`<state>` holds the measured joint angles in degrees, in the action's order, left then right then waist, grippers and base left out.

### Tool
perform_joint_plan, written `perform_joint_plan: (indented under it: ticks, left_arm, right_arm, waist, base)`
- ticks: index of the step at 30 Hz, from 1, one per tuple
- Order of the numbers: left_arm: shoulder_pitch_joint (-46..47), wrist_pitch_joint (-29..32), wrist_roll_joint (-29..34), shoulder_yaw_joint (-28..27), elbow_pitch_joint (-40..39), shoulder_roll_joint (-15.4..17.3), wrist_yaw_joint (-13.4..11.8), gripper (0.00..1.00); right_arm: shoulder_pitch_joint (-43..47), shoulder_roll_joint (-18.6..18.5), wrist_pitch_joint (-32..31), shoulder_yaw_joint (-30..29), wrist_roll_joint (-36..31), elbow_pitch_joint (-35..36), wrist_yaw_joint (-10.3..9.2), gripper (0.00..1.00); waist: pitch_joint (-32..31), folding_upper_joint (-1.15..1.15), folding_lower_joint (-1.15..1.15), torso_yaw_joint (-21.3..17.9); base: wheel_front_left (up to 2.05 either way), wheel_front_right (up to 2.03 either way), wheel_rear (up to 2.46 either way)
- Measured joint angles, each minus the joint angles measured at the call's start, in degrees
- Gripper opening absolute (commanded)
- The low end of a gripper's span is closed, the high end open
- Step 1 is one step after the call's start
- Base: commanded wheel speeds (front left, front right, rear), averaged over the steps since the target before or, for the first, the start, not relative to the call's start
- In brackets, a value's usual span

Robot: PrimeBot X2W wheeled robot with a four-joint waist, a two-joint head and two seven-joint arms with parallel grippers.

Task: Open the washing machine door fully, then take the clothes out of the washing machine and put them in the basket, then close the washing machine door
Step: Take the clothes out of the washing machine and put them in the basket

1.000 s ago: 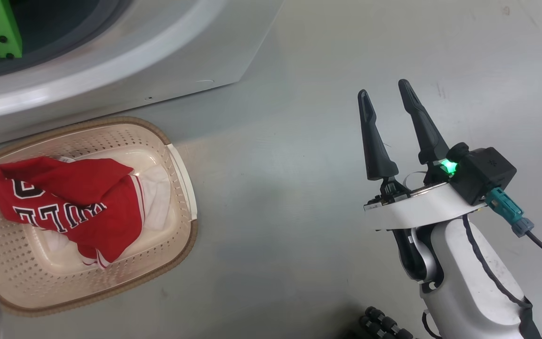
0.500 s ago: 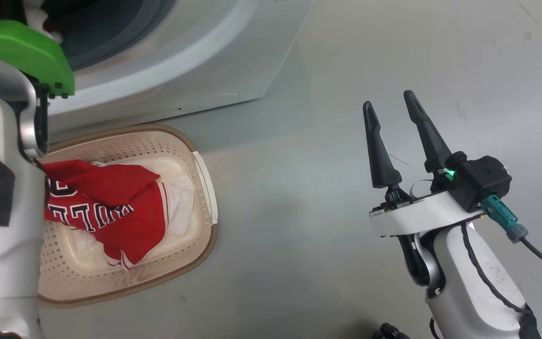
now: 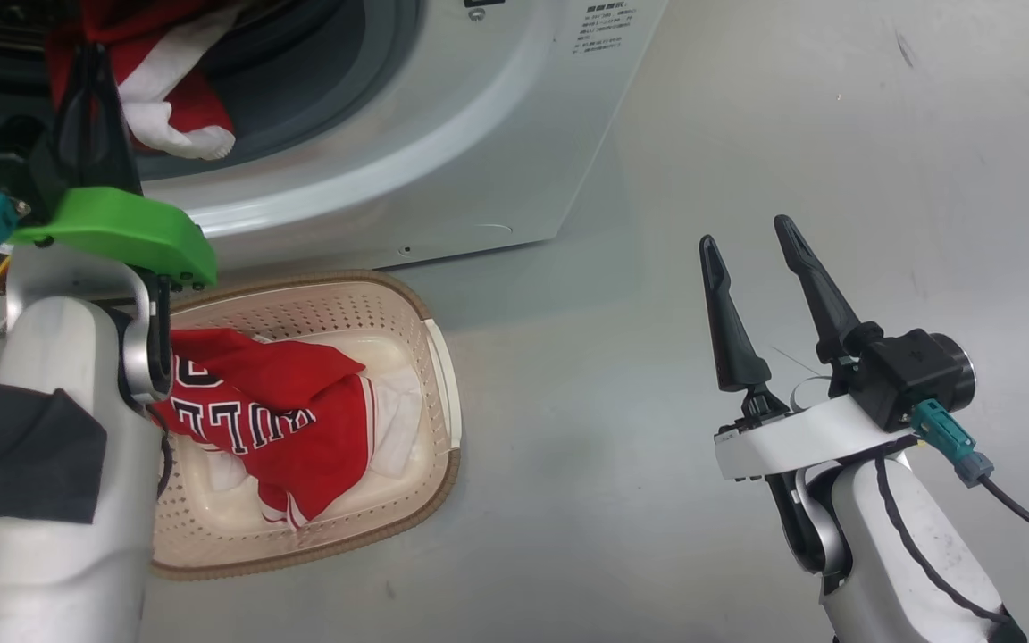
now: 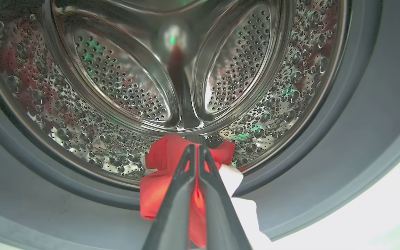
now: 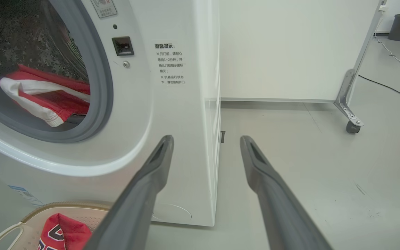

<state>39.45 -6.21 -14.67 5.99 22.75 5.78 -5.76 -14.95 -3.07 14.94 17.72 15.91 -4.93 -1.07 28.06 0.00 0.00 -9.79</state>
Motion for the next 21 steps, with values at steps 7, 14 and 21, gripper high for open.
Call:
perform_joint_plan:
  ticks: [7,14,21]
  left_arm:
    - [-3.8,-3.5,0.1,0.4,-3.0,-1.0,0.0,0.00]
    - [-6.8,-5.6,0.2,0.5,-6.4,-1.5,-0.1,0.00]
    - [-10.5,-6.7,0.8,0.9,-10.5,-1.6,-0.5,0.00]
  right_arm:
    - [1.6,-0.1,0.0,-0.4,-1.1,-0.4,0.47,1.00]
    - [2.6,-0.1,0.0,-0.7,-1.7,-0.8,1.00,1.00]
    - [3.8,-0.1,0.0,-0.7,-2.0,-1.3,1.52,1.00]
  waist:
    - [-3.0,0.00,0.00,1.8]
    - [-5.8,0.00,0.00,3.1]
    - [-8.6,0.00,0.00,3.8]
  base:
    - [0.00,0.00,0.00]
    - [0.00,0.00,0.00]
    - [0.00,0.00,0.00]
